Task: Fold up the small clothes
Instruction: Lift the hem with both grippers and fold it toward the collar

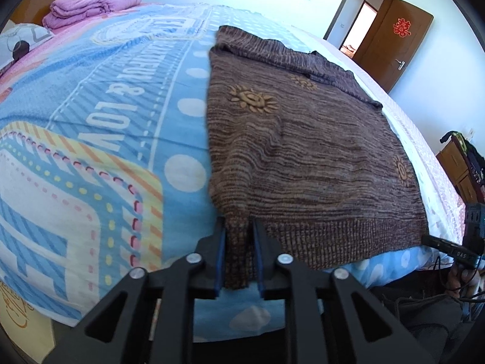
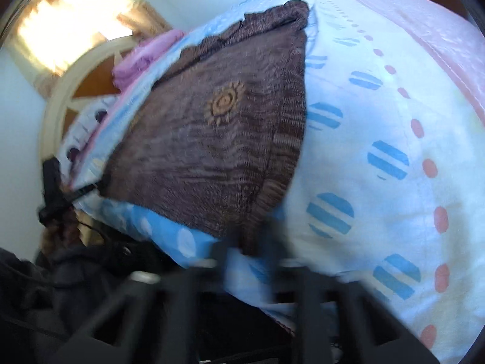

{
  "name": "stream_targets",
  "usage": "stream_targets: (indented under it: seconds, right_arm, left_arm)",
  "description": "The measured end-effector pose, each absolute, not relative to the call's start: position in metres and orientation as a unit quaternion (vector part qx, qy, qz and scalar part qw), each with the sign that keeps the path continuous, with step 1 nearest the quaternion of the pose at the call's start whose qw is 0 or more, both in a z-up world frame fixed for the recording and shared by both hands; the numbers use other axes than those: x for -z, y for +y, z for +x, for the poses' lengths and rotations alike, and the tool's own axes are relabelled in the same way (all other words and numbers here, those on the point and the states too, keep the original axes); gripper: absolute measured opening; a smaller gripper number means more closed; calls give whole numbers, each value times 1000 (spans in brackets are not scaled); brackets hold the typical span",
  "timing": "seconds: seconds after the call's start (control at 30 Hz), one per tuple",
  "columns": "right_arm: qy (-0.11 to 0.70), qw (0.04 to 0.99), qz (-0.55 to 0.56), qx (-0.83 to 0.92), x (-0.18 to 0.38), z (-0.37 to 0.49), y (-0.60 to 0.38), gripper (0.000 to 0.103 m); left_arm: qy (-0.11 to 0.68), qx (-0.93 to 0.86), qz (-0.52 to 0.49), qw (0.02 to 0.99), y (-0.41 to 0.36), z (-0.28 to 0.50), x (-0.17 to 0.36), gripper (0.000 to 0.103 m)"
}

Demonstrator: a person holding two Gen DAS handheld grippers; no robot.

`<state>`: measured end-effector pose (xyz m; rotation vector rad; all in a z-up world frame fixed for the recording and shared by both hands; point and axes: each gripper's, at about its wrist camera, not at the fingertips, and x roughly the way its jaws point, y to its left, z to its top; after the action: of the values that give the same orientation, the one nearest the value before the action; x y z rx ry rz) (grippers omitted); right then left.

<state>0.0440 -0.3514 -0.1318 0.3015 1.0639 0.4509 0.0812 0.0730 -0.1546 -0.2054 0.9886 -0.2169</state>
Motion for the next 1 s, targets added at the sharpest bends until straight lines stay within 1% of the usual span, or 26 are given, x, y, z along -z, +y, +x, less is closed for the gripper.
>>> stream_targets:
  seconds: [0.07,0.1,0.13,0.2,0.33,0.43,0.6,0.7,0.77,1.0]
  right_arm:
    - [499,828,142,-213,131,43,-353,7]
    - [496,829,142,-213,130,43,-354,7]
    - [491,830,148,-219,128,42,-355,7]
    - [476,832,161,-236,122,41,-358,7]
    - [415,842,213,-270,92,36,-381,6]
    - [393,849,227,-269,80,36,-391,6]
    - [376,863,210,-264,63,48,-382,6]
    - [358,877,192,-256,49,59,-373,6]
    - [344,888,175,-252,36,70,-369,6]
    - [315,902,167,-244,4,125,-369,6]
  left_arm:
    - [472,104,-90,871,71,80,154,19]
    - [471,106,-87,872,70,79,154,11]
    - [468,108,-82,873,69,79,153,10]
    - [461,113,-80,876,69,77,149,9]
    - [446,118,-89,883,72,76,136,9]
    - [441,125,-101,883,76,79,129,9]
    - [421,132,-106,891,75,95,112,9]
    - [396,136,-104,902,71,112,93,9]
    - [384,137,-105,907,69,124,83,9]
    - [353,130,-119,919,73,174,58,9]
